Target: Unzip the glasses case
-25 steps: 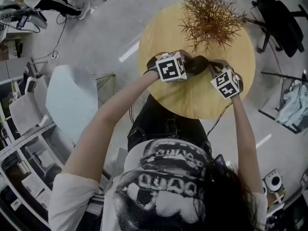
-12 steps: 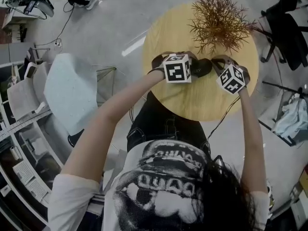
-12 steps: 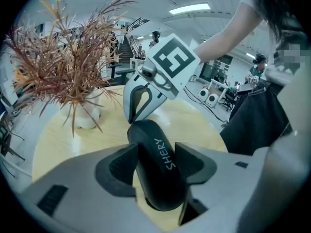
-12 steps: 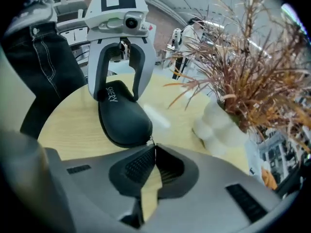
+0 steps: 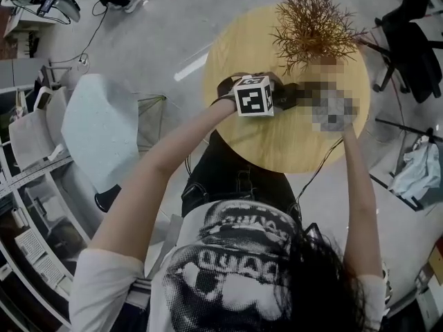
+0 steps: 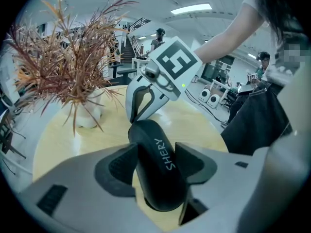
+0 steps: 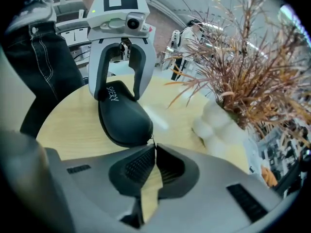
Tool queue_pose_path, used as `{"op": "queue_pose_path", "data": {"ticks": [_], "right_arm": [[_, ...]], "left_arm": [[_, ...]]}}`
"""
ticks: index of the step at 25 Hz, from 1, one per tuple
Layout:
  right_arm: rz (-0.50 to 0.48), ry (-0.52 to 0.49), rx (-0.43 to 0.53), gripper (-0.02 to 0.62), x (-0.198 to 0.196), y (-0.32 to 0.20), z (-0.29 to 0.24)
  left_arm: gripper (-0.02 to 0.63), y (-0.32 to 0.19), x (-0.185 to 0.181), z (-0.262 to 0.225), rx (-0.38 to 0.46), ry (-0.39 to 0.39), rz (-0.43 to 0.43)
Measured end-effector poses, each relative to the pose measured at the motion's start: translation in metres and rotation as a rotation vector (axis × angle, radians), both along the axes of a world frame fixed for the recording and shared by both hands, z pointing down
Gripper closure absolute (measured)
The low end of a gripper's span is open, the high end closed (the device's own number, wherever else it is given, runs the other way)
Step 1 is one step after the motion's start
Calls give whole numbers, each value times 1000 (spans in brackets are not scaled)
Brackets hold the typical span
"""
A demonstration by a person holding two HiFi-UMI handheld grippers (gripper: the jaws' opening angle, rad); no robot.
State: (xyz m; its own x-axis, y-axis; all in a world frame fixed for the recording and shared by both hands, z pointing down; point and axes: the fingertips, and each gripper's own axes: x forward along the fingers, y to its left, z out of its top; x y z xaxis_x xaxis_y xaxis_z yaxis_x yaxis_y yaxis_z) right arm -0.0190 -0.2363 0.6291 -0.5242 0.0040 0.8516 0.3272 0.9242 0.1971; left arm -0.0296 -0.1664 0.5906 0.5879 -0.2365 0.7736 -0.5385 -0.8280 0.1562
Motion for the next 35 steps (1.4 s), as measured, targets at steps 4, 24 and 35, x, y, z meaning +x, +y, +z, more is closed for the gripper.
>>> {"op": "queue_pose_path", "data": {"ticks": [4, 24, 35], "right_arm": [[127, -39, -12, 580, 10, 0, -2], [595, -354, -325, 503, 69, 131, -50], [546, -458, -410, 518, 30, 181, -84]], "left_arm": [[344, -3, -2, 2, 19, 28, -82], [367, 75, -35, -41, 100, 245, -708], [440, 128, -32, -73, 153, 293, -812]]}}
